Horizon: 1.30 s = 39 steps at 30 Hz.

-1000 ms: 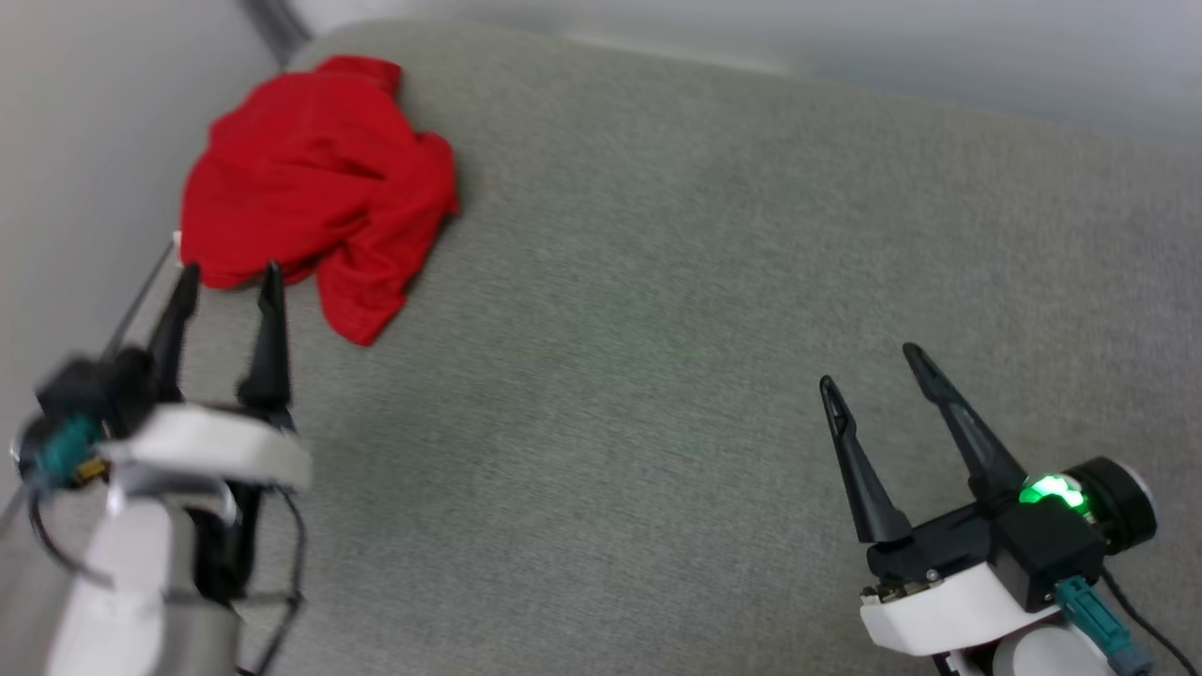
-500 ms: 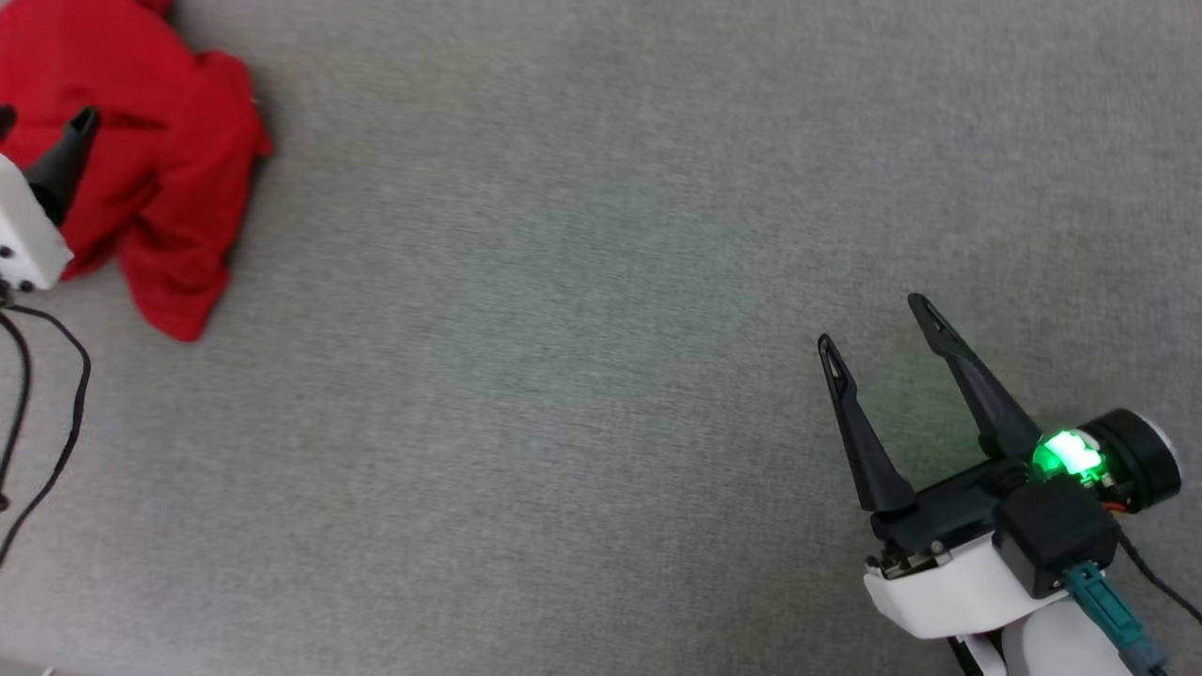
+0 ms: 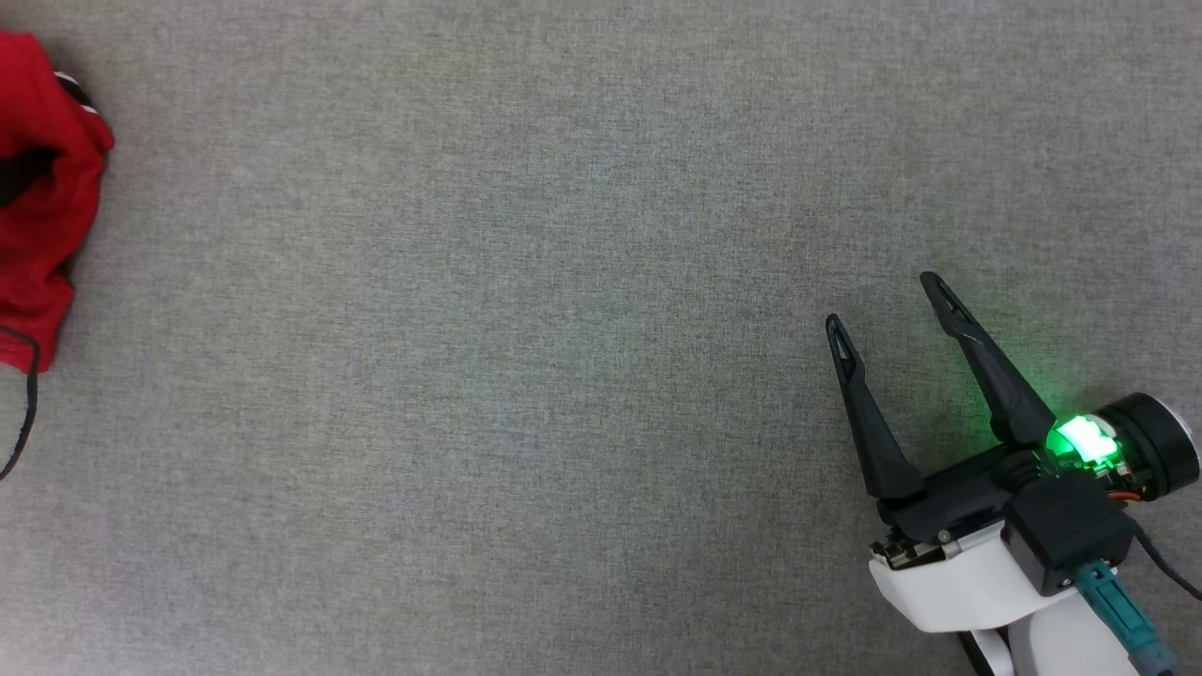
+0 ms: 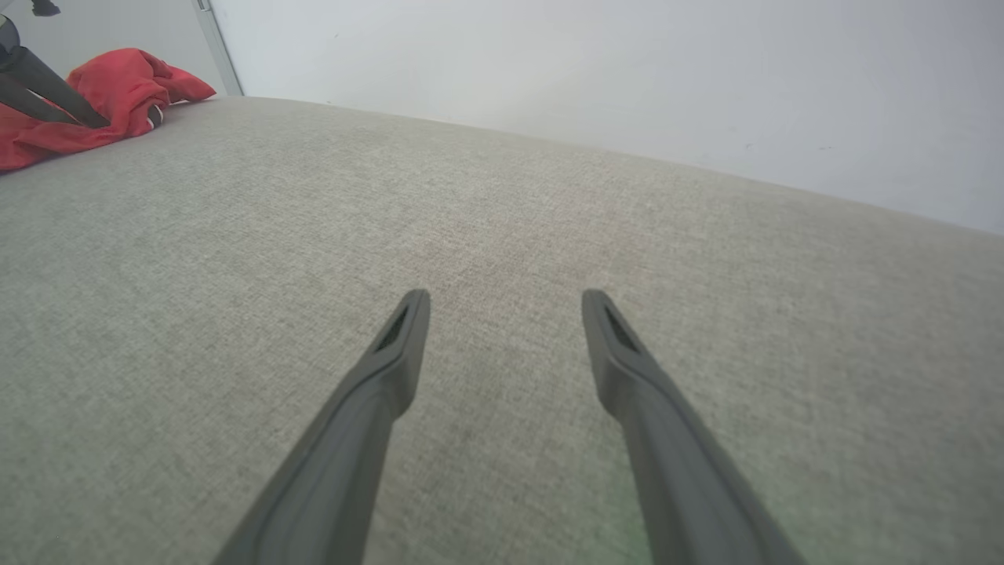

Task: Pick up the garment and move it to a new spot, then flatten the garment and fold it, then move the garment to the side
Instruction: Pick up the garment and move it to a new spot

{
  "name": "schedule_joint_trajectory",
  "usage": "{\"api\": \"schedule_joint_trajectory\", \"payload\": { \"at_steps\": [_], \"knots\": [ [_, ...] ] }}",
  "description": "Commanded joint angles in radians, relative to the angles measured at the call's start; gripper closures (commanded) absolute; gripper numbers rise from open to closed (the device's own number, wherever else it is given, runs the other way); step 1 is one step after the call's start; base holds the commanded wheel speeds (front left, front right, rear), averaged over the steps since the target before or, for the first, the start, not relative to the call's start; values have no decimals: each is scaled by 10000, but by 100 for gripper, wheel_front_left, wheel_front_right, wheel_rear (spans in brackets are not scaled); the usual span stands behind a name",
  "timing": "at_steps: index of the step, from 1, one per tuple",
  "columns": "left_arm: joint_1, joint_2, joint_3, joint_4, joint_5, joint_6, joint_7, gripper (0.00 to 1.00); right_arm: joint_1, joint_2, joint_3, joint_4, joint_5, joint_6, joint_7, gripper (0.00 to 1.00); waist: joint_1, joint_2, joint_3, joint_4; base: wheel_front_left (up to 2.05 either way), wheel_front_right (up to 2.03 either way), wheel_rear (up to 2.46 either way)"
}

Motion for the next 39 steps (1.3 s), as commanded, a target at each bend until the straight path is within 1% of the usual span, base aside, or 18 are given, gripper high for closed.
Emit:
{"api": "schedule_joint_trajectory", "payload": {
  "at_steps": [1, 3, 4, 6, 9, 11, 12, 14, 17, 21, 25, 28, 33, 36, 39],
  "knots": [
    [-36, -122, -148, 118, -28, 13, 139, 0, -146, 32, -25, -50, -37, -3, -34, 0, -2, 0, 87, -41, 0, 0, 0],
    [15, -234, -363, 277, -134, 13, 437, 1, -146, 43, -34, -73, -115, -3, -40, 0, -2, 0, 150, -35, 0, 0, 0],
    [-45, -401, -415, 404, -292, 13, 557, 100, -139, 47, -53, -69, -154, -3, -40, 0, -2, 0, 163, -15, 0, 0, 0],
    [-99, -554, -446, 403, -401, 11, 391, 100, -147, 58, -78, -12, -173, -3, -44, 0, -2, 0, 119, 15, 0, 0, 0],
    [-84, -562, -544, 313, -330, -10, -92, 100, -186, 73, -40, 131, -171, -3, -56, 0, -2, 0, -87, 39, 0, 0, 0],
    [-52, -493, -614, 164, -363, -10, -477, 100, -230, 88, -15, 213, -128, -3, -70, 0, -2, 0, -301, 33, 0, 0, 0],
    [84, -381, -644, -63, -577, -1, -960, 100, -264, 131, 6, 388, -58, -3, -85, 0, -2, 0, -726, -10, 0, 0, 0],
    [220, -291, -811, -345, -662, -1, -1175, 100, -259, 182, 45, 540, 10, -3, -91, 0, -2, 0, -1064, -83, 0, 0, 0],
    [436, -95, -1243, -1043, -569, -1, -1624, 100, -192, 250, 18, 777, 93, -3, -103, 0, -2, 0, -1620, -210, 0, 0, 0],
    [687, -40, -1804, -1813, -330, 0, -2567, 100, -104, 352, -34, 1058, 251, -3, -102, 0, -2, 0, -2396, -462, 0, 0, 0],
    [903, -280, -2496, -2431, -171, -2, -3097, 100, 83, 439, 31, 1229, 403, -3, -106, 0, -2, 0, -3132, -821, 0, 0, 0],
    [1065, -563, -3057, -2931, -64, -2, -3135, 100, 226, 503, 6, 1314, 516, -3, -106, 0, -2, 0, -3588, -1128, 0, 0, 0],
    [1369, -1378, -3822, -3694, 148, -2, -3362, 100, 451, 560, -53, 1379, 698, -3, -106, 0, -2, 0, -4131, -1656, 0, 0, 0],
    [1494, -2043, -4203, -3959, 272, -2, -3516, 100, 563, 576, -94, 1367, 765, -3, -106, 0, -2, 0, -4285, -1997, 0, 0, 0],
    [1544, -2944, -4545, -3944, 342, 38, -3708, 100, 533, 579, -134, 1302, 901, -3, -107, 0, -2, 0, -4325, -2372, 0, 0, 0]
  ]
}}
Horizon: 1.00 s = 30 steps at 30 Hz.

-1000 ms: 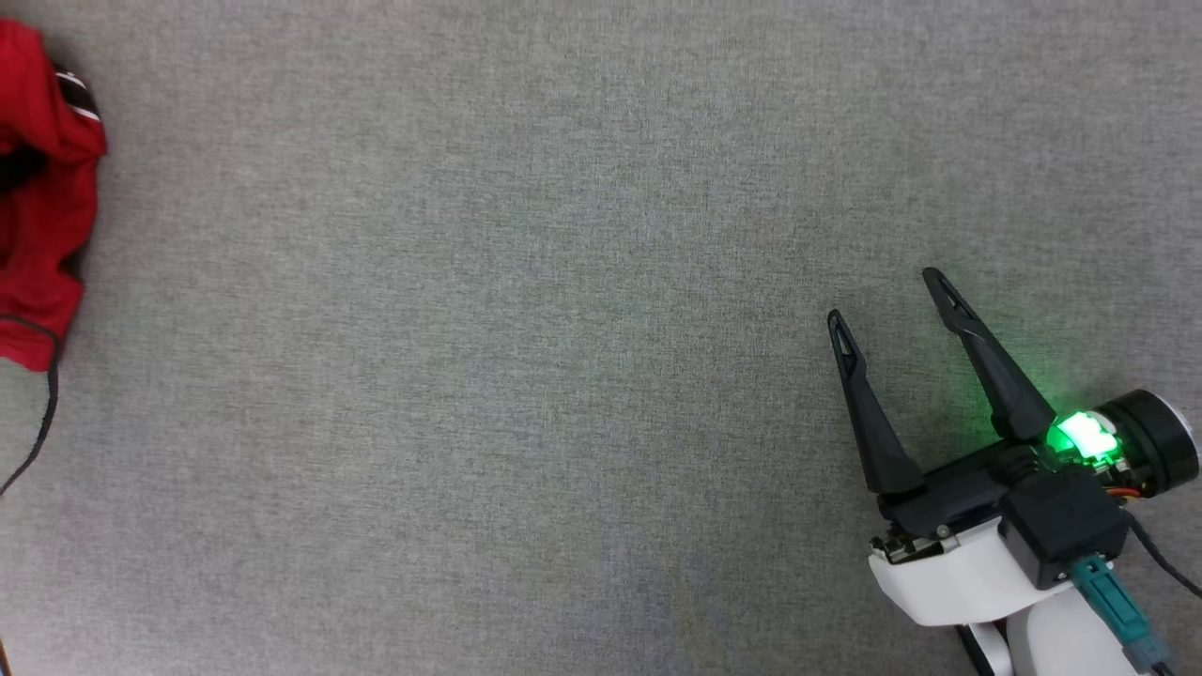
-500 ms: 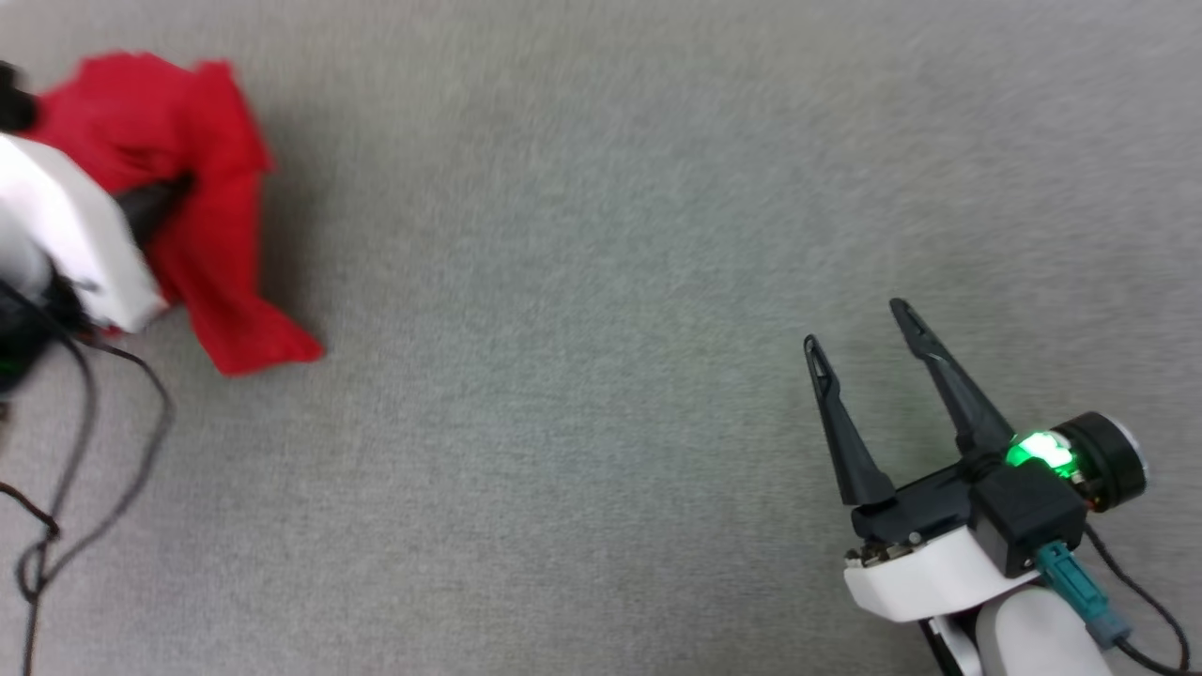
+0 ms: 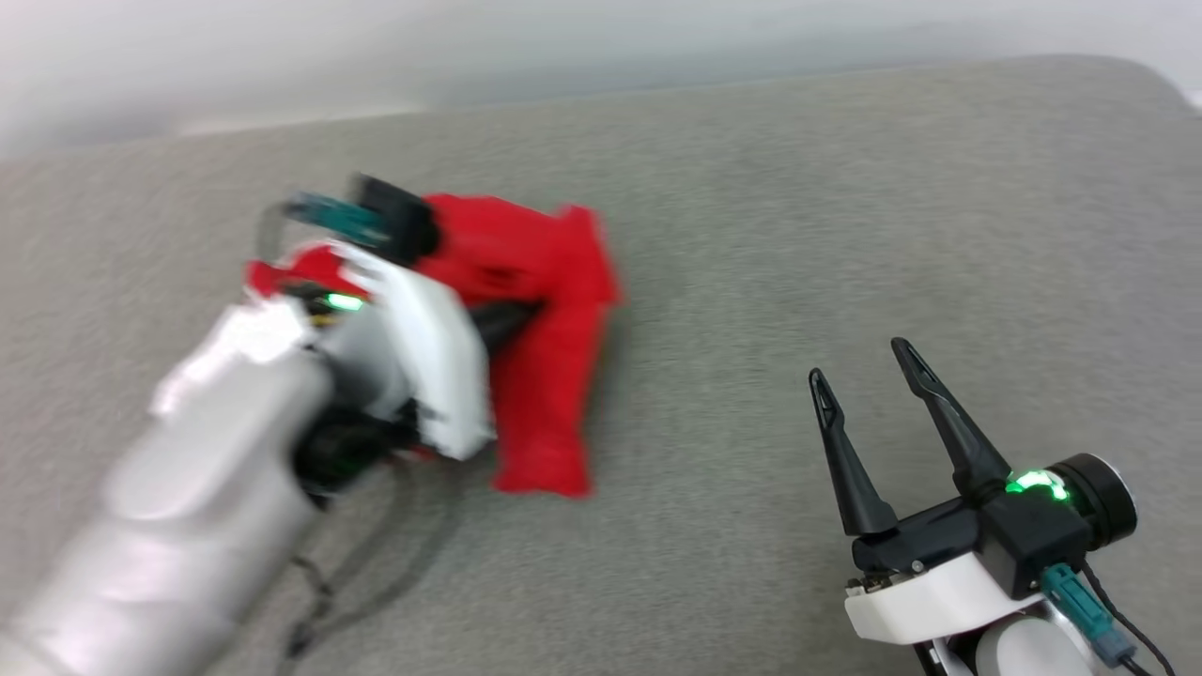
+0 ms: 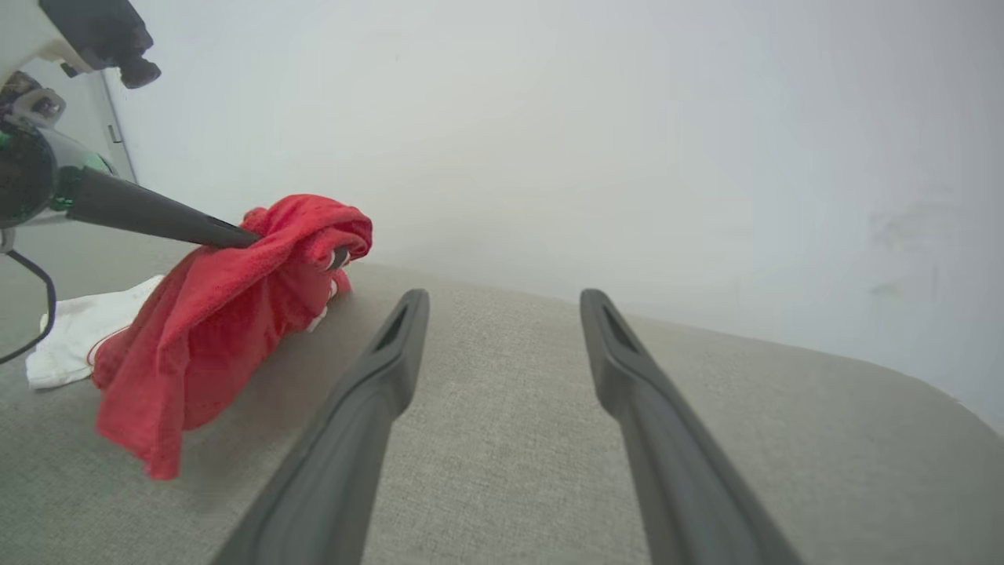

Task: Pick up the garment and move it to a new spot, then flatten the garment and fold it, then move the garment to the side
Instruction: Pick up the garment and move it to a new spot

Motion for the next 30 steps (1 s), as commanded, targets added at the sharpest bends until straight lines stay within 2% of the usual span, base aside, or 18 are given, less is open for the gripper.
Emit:
{"api": "schedule_joint_trajectory", "payload": {
  "at_steps": [1, 2, 3, 9, 12, 13, 14, 17, 21, 27, 30],
  "knots": [
    [71, -408, -141, 67, 124, 57, -158, 100, 6, 43, 4, -62, 142, -3, -19, 0, 2, 0, -144, -473, 0, 0, 0],
    [55, -683, -300, 163, 237, 89, -232, 100, -5, 41, -4, -80, 188, -3, -20, 0, 2, 0, -138, -613, 0, 0, 0],
    [55, -683, -300, 163, 237, 89, -232, 100, -5, 41, -4, -80, 188, -3, -20, 0, 2, 0, -138, -613, 0, 0, 0],
    [21, -2380, -1035, 1069, 768, 162, -790, 100, -64, 45, -10, -138, 434, -3, -21, 0, 2, 0, 17, -1407, 0, 0, 0],
    [64, -2975, -1331, 1590, 934, 129, -1038, 100, -42, 45, -41, -170, 503, -3, -19, 0, 2, 0, 56, -1657, 0, 0, 0],
    [62, -3133, -1446, 1759, 1048, 118, -1155, 90, -25, 46, -61, -174, 516, -3, -19, 0, 2, 0, 56, -1701, 0, 0, 0],
    [76, -3228, -1555, 1931, 1153, 105, -1271, 0, -21, 46, -44, -161, 523, -3, -19, 0, 2, 0, 44, -1743, 0, 0, 0],
    [224, -3403, -1702, 2390, 1339, 60, -1725, 0, 27, 46, -84, -89, 558, -3, -19, 0, 2, 0, -106, -1757, 0, 0, 0],
    [229, -3272, -1658, 2758, 1601, 43, -2682, 0, 198, 45, -230, -12, 513, -3, -20, 0, 2, 0, -492, -1484, 0, 0, 0],
    [442, -2614, -1263, 3064, 2036, 85, -4428, 0, 433, 46, -525, 131, 358, -3, -20, 0, 2, 0, -1320, -831, 0, 0, 0],
    [669, -2098, -972, 2992, 2327, 442, -5410, 0, 605, 46, -728, 131, 322, -3, -20, 0, 2, 0, -1659, -443, 0, 0, 0]
  ]
}}
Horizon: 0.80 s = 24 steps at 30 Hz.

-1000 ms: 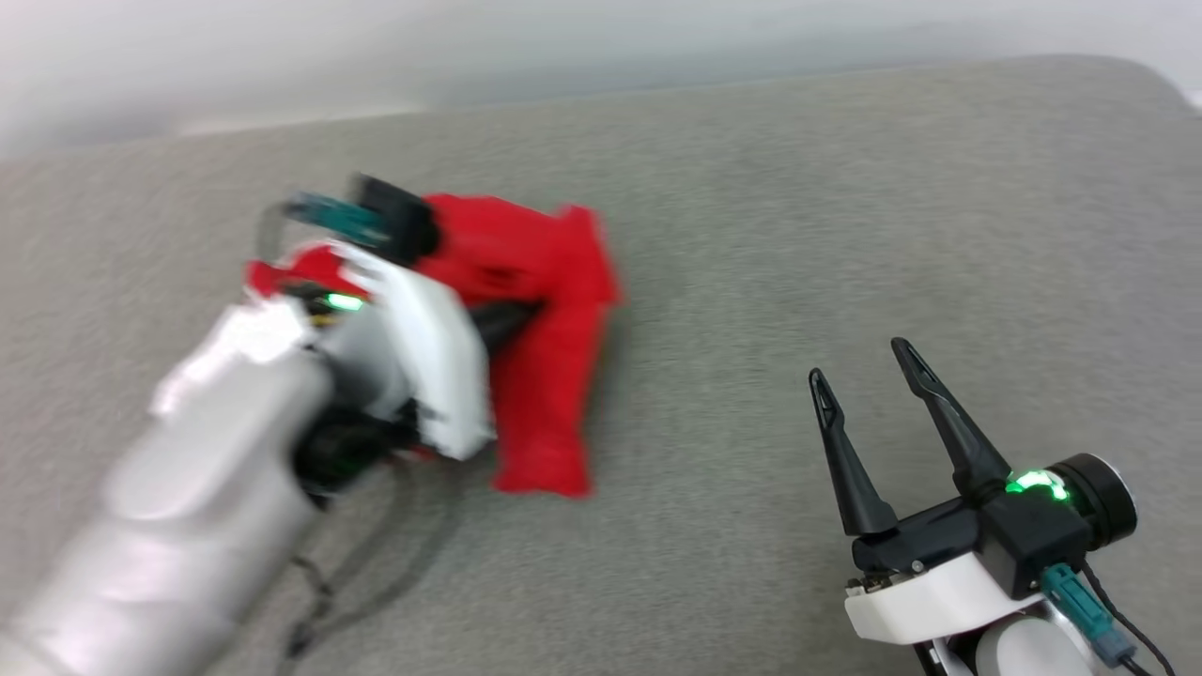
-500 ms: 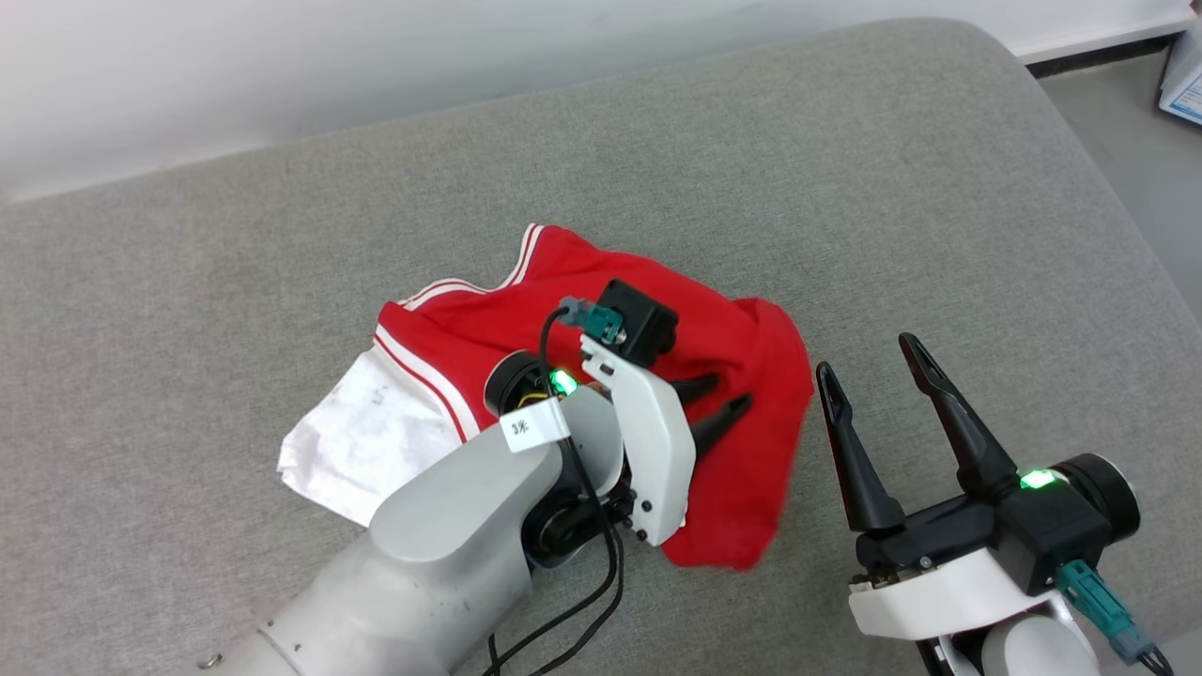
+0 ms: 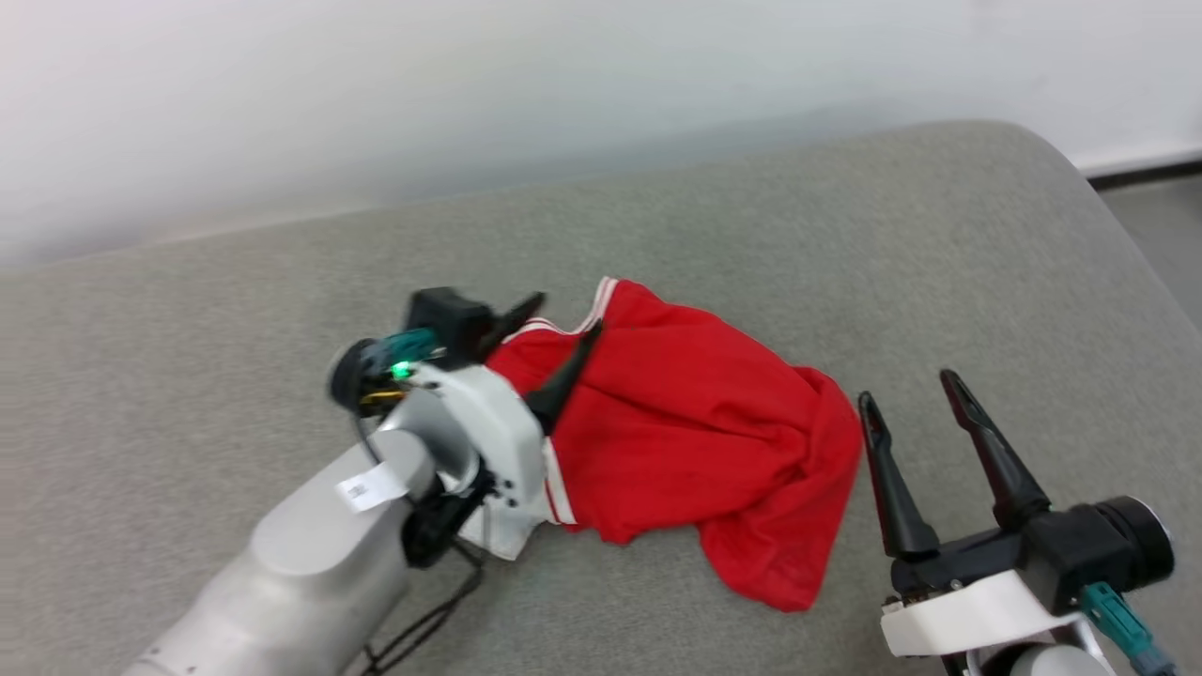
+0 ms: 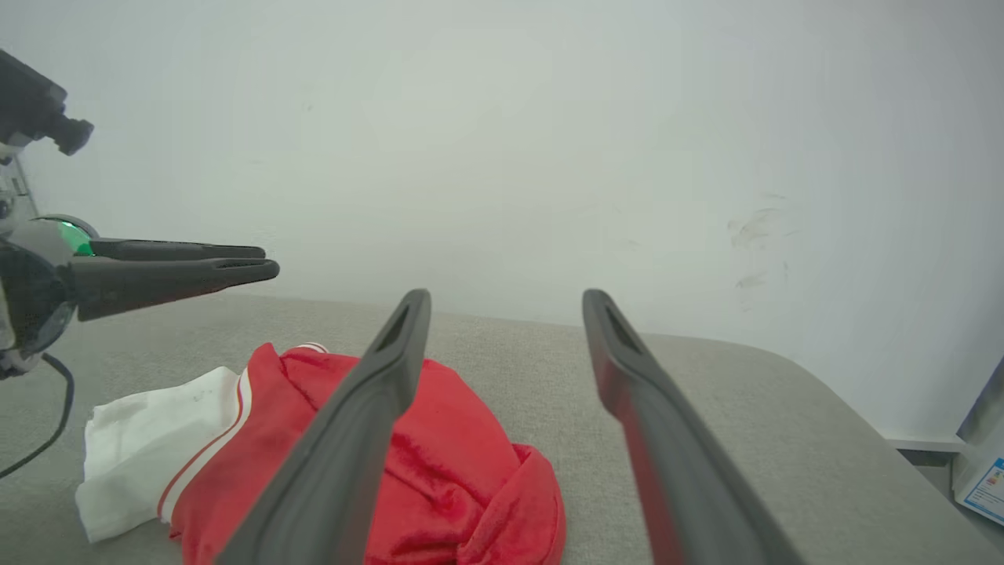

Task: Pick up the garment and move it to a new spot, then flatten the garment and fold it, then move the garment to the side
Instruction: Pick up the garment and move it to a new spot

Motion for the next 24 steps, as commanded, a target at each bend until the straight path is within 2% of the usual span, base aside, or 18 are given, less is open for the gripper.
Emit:
{"api": "schedule_joint_trajectory", "payload": {
  "at_steps": [1, 6, 9, 12, 16, 19, 24],
  "knots": [
    [176, 131, 100, -71, 109, 115, -175, 0, 100, 36, -34, -9, -56, -5, -20, 0, 1, 0, -399, 439, 0, 0, 0],
    [1139, 1027, 1014, -1190, 783, 886, -685, 0, 374, 35, -320, -47, -160, -5, -20, 0, 1, 0, -782, 979, 0, 0, 0],
    [2280, 1338, 2286, -2636, 1464, 1483, -695, 0, 519, 35, -495, -99, -176, -5, -20, 0, 1, 0, -926, 1219, 0, 0, 0],
    [3663, 1460, 3436, -3977, 2234, 1891, -689, 0, 585, 35, -632, -147, -172, -5, -20, 0, 1, 0, -1006, 1383, 0, 0, 0],
    [5450, 1155, 4751, -5269, 3029, 2055, -692, 0, 777, 32, -782, -228, -134, -5, -20, 0, 1, 0, -1105, 1571, 0, 0, 0],
    [6501, 733, 5467, -5919, 3666, 1912, -693, 0, 829, 34, -838, -290, -140, -5, -21, 0, 1, 0, -1154, 1670, 0, 0, 0],
    [7598, -151, 6184, -6223, 4561, 1556, -694, 0, 928, 34, -984, -283, 49, -5, -20, 0, 1, 0, -1207, 1747, 0, 0, 0]
  ]
}}
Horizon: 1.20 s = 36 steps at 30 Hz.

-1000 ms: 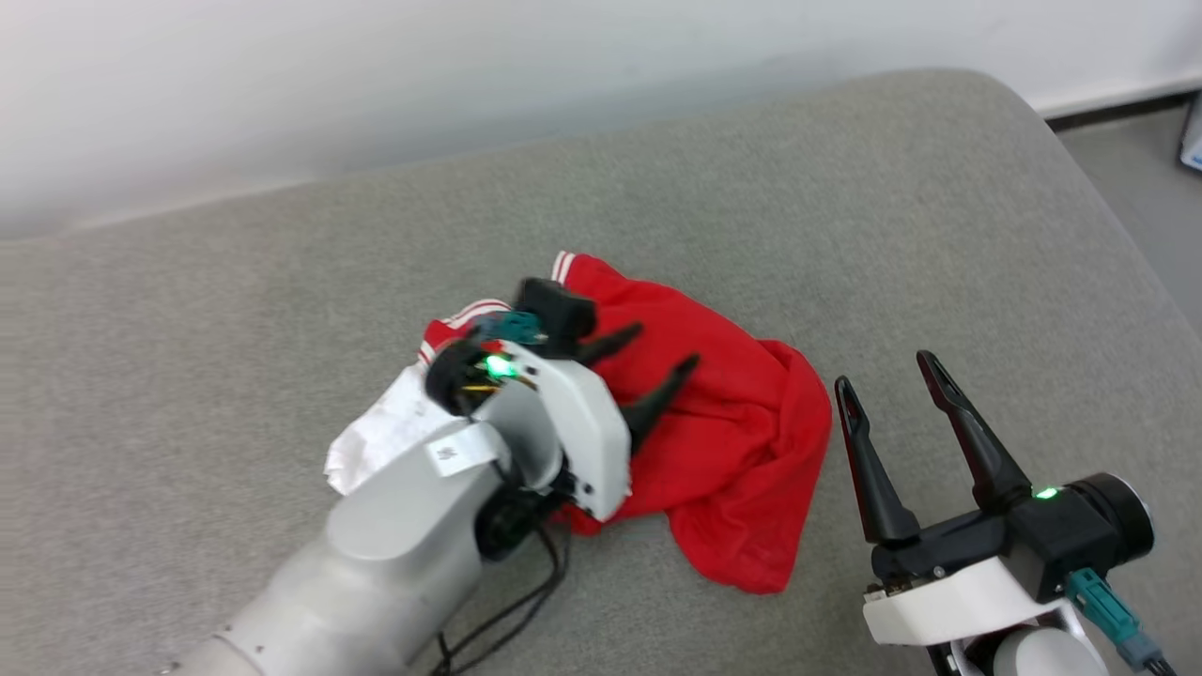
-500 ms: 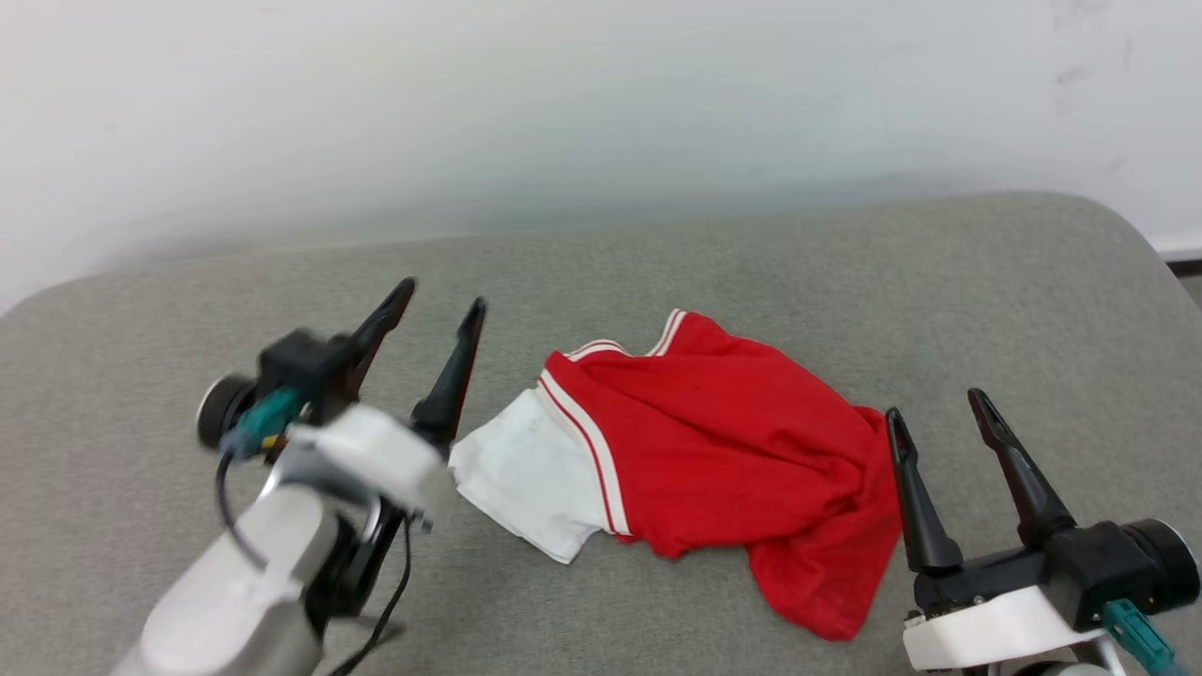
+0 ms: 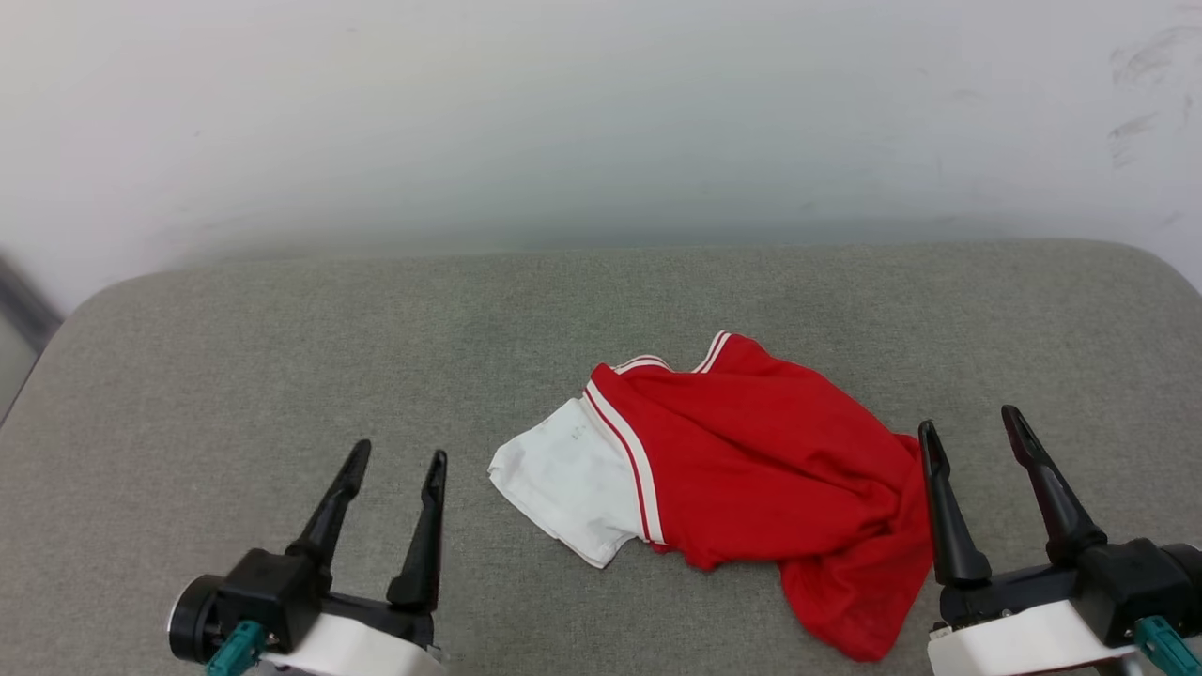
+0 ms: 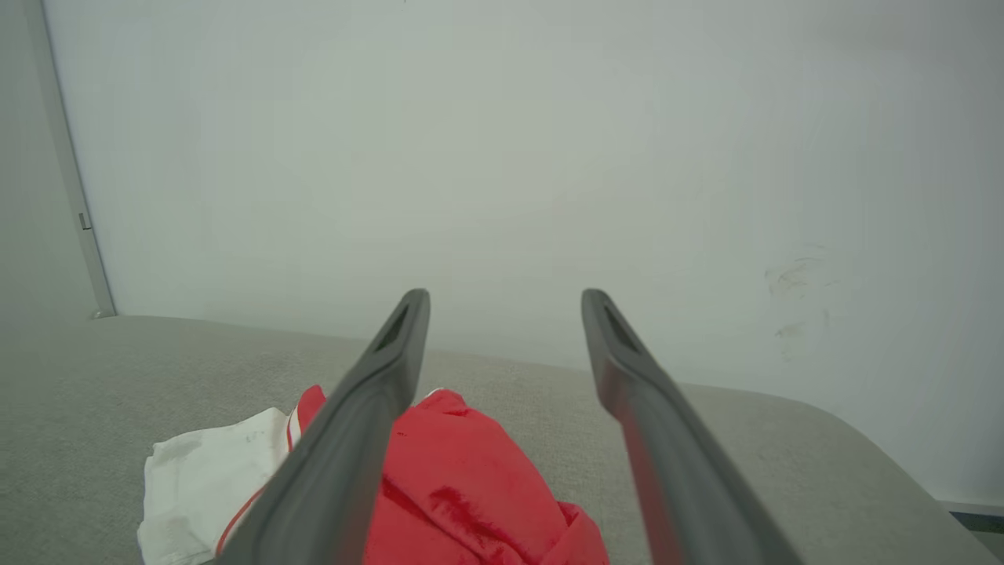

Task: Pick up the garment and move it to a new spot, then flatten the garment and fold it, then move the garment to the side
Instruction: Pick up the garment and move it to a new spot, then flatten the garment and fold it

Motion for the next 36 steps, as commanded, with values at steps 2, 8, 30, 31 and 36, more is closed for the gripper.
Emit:
{"api": "schedule_joint_trajectory", "payload": {
  "at_steps": [2, 8, 30, 31, 36],
  "knots": [
    [289, -322, 209, -85, 414, -157, -25, 0, 144, 27, -14, -36, 38, -3, -20, 0, 1, 0, -9, 17, 0, 0, 0],
    [743, -1234, 796, 60, 1085, -793, -26, 0, 124, 28, 91, -69, 124, -3, -20, 0, 1, 0, -18, 41, 0, 0, 0],
    [-1394, -228, 797, 1708, 213, -2043, 3138, 0, -290, 27, 301, -160, 107, -3, -20, 0, 1, 0, 1087, -647, 0, 0, 0],
    [-1751, -40, 703, 1795, -118, -2055, 3793, 0, -373, 29, 312, -179, 145, -3, -20, 0, 1, 0, 1234, -705, 0, 0, 0],
    [-3330, 1051, 153, 2160, -1403, -2060, 6885, 0, -671, 27, 426, -189, 222, -3, -20, 0, 1, 0, 1868, -1008, 0, 0, 0]
  ]
}}
